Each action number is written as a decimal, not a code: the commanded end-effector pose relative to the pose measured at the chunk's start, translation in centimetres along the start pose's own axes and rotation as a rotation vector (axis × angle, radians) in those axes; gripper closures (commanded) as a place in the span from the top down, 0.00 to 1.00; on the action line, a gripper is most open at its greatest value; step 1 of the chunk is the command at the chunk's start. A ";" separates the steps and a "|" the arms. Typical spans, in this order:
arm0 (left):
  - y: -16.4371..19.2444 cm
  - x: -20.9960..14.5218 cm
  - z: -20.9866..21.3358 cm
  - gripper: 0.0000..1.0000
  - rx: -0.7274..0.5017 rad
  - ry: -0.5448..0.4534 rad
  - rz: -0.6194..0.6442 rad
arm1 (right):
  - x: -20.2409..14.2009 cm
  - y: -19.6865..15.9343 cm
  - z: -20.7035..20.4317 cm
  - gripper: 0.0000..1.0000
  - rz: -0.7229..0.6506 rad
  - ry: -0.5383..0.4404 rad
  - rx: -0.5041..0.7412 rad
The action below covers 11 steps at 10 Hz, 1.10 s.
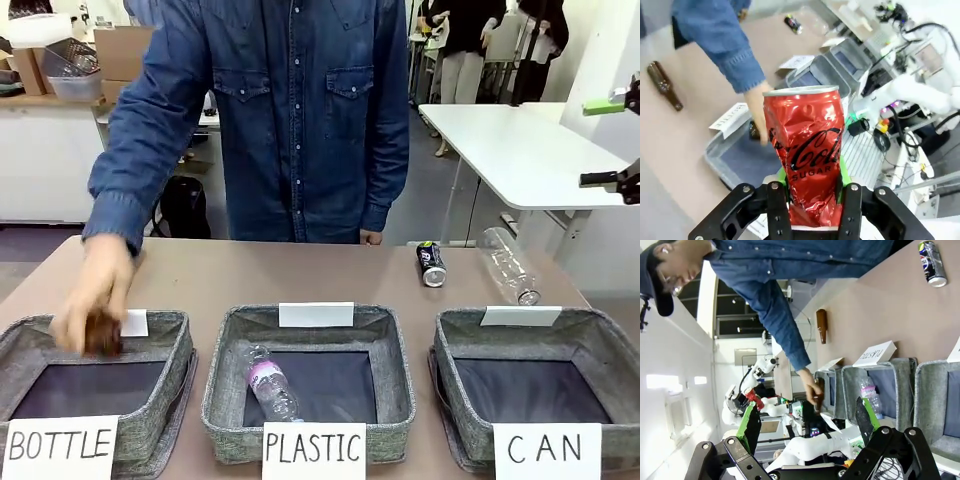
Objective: Sort the can waste into the basket.
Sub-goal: Pick up the can waste from the table and place it in the right Fabric basket.
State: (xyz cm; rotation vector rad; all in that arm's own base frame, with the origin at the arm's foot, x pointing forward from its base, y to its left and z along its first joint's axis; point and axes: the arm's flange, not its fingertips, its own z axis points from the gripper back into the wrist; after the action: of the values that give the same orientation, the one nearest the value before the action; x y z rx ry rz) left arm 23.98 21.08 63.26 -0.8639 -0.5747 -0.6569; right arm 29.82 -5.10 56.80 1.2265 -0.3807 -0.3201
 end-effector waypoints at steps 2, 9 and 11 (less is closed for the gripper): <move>-1.4 -0.4 1.0 0.38 0.023 -0.032 -0.031 | 0.2 0.2 -0.3 1.00 0.019 -0.005 0.027; -1.1 2.0 -2.3 0.38 0.003 0.019 -0.025 | 0.2 0.2 -0.3 1.00 0.019 -0.005 0.027; -0.9 0.5 -1.0 0.38 0.025 -0.027 0.026 | 0.2 0.2 -0.3 1.00 0.019 -0.005 0.027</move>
State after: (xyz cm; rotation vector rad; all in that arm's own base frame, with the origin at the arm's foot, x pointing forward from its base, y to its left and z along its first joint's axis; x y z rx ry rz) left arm 24.51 19.08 63.70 -0.8359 -0.5591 -0.6671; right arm 29.82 -5.10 56.80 1.2266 -0.3806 -0.3200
